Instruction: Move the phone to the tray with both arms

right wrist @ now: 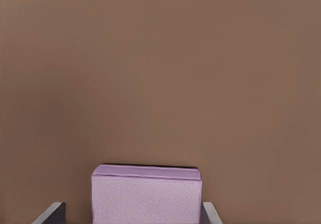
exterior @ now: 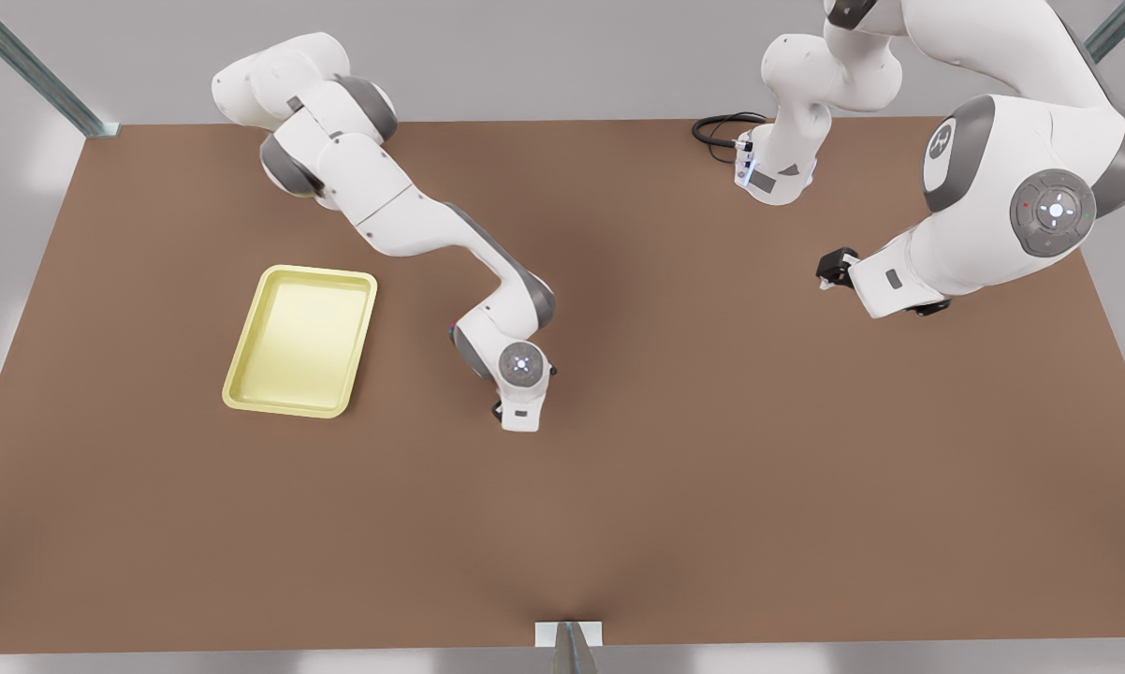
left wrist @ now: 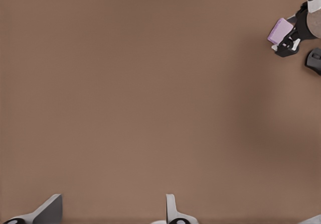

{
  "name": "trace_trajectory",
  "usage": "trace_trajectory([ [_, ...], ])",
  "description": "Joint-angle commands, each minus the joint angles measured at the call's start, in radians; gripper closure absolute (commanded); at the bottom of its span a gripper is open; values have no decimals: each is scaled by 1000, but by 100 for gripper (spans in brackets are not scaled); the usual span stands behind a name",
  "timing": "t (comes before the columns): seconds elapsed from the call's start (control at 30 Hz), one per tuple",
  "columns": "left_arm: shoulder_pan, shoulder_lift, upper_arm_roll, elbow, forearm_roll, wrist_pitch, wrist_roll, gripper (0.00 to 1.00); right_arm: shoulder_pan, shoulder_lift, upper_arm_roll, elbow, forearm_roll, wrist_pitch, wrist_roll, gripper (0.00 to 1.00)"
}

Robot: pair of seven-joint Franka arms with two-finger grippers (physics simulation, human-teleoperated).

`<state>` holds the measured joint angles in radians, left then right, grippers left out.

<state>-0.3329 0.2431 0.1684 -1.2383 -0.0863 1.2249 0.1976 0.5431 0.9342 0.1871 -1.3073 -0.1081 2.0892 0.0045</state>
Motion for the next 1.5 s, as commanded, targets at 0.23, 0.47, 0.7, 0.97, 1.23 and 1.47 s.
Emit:
trace_trajectory([
  [0.23,0,1,0,0,0,-4,0,0,-2,0,-1,-3,-4,-12,58,0],
  [0.47,0,1,0,-1,0,-5,0,0,-5,14,-5,6,1,3,69,0],
  [0.7,0,1,0,-1,0,-13,0,0,-6,17,-5,3,-1,3,68,3],
  [0.97,0,2,0,-1,0,-13,0,0,-6,15,-5,5,-1,3,68,24],
  [1.23,0,1,0,-1,2,-13,0,0,-143,-158,2,-59,-1,-18,-9,24],
  [1.47,0,7,-1,2,51,-22,-205,0,-391,-571,2,-538,-1,23,-176,28],
])
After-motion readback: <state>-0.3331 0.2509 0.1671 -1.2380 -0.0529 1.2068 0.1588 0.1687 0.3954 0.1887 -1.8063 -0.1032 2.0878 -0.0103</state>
